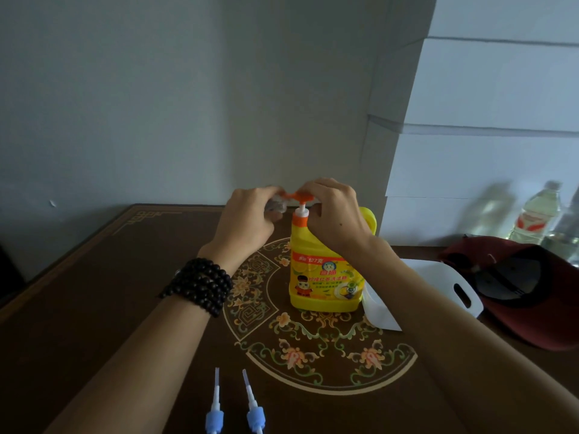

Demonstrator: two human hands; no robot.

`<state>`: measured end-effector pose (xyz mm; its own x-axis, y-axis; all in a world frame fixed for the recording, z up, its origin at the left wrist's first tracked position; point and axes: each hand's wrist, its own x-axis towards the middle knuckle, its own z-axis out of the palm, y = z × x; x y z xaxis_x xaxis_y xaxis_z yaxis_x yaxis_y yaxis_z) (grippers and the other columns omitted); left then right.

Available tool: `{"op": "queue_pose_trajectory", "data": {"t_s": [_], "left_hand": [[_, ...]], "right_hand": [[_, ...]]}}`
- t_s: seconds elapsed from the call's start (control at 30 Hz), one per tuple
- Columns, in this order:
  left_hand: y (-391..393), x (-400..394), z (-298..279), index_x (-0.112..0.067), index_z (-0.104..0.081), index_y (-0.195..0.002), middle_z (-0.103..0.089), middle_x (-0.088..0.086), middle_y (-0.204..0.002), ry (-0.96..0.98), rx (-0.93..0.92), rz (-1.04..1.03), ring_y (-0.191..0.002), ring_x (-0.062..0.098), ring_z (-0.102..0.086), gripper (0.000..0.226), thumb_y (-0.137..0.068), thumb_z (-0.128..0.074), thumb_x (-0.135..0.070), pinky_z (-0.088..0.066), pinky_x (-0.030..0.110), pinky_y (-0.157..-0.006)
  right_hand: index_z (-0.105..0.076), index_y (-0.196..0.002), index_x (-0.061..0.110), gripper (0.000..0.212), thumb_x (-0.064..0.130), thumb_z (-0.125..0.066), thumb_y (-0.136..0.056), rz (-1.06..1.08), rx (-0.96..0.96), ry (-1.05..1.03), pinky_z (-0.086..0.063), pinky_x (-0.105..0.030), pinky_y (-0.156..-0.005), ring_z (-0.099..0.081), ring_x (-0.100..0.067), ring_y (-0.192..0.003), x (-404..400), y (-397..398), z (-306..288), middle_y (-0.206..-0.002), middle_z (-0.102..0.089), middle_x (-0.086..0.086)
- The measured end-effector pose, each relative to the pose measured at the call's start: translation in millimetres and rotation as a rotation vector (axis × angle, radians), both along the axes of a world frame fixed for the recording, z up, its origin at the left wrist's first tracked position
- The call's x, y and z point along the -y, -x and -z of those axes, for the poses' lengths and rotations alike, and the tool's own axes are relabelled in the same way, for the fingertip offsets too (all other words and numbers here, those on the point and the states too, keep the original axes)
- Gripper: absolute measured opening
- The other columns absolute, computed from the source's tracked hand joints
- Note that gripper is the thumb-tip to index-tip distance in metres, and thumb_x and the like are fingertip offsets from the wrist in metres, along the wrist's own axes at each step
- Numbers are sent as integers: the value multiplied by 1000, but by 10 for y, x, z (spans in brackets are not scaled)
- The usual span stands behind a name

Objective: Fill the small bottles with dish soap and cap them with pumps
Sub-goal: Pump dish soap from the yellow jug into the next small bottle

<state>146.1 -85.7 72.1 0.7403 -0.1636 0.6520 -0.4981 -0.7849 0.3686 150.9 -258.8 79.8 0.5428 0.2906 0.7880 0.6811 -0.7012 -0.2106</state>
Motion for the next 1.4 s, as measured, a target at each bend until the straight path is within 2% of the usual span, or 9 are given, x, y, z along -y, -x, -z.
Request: {"op": "queue_pose_trajectory", "data": {"t_s": [0.17, 0.3, 0.4, 0.63, 0.8, 0.97, 1.17, 1.3, 1.4], "left_hand": [[-10, 28, 23, -19, -74, -112, -78, 3, -95, -2, 55, -10, -90, 26, -72, 29, -86, -73, -6, -44, 23, -71], [-34, 36, 113, -19, -76, -104, -78, 1, -88, -24, 41, -11, -84, 24, -73, 25, -84, -75, -4, -45, 22, -67], [0, 34, 179, -19, -76, -107, -78, 2, -89, -29, 22, -9, -83, 22, -73, 28, -83, -77, -5, -45, 21, -67], [-42, 3, 20, -20, -74, -107, -77, -2, -92, 8, 46, -22, -88, 22, -71, 25, -84, -77, -10, -44, 23, -69], [-60, 15, 55, -19, -75, -103, -78, -2, -88, -4, 71, -36, -85, 22, -71, 22, -83, -76, -10, -39, 21, -69], [-49, 16, 187, -21, -76, -107, -79, -1, -91, -21, 42, -9, -84, 20, -73, 29, -81, -80, -8, -43, 20, -67], [-45, 12, 65, -18, -74, -106, -78, 1, -90, -25, 66, -24, -86, 25, -72, 26, -83, -77, -8, -51, 28, -70], [-41, 31, 18, -16, -74, -109, -78, 5, -93, -25, 108, -50, -87, 31, -71, 28, -82, -77, -8, -45, 26, -70], [-47, 19, 64, -18, -75, -108, -78, 2, -91, -18, 94, -41, -84, 27, -72, 27, -83, -78, -10, -43, 22, -70]], "right_hand": [[-75, -98, 3, 42, 18, -39, -82, -18, 40, -54, -59, -35, -79, -70, -28, -89, 32, 30, 34, -97, -75, -13], [-74, -90, -1, 25, 3, -50, -82, 13, 41, -94, -56, -40, -66, -67, -32, -79, 3, -23, 163, -87, -72, -16], [-74, -90, -2, 33, -13, -50, -70, 19, 4, -95, -55, -42, -68, -66, -33, -83, -18, -17, 232, -88, -72, -16], [-74, -101, 4, 36, 13, -45, -82, -30, 43, -8, -56, -35, -81, -68, -29, -92, 55, 1, 26, -100, -75, -12], [-76, -92, 5, 23, -7, -69, -74, 17, 78, -72, -53, -24, -72, -68, -27, -82, 4, -93, 116, -89, -74, -11], [-73, -85, -2, 30, -17, -54, -68, 33, 36, -99, -52, -40, -66, -64, -34, -78, -44, -62, 261, -83, -69, -16], [-75, -96, 2, 15, 1, -62, -88, -8, 58, -91, -56, -34, -76, -68, -29, -89, 13, -30, 148, -96, -73, -13], [-74, -101, 1, 19, -3, -67, -84, 11, 63, -73, -55, -30, -81, -68, -27, -95, 15, -41, 117, -101, -73, -13], [-73, -92, -1, 15, -7, -66, -80, 28, 63, -102, -54, -30, -74, -65, -29, -87, -35, -76, 153, -91, -70, -14]]}}
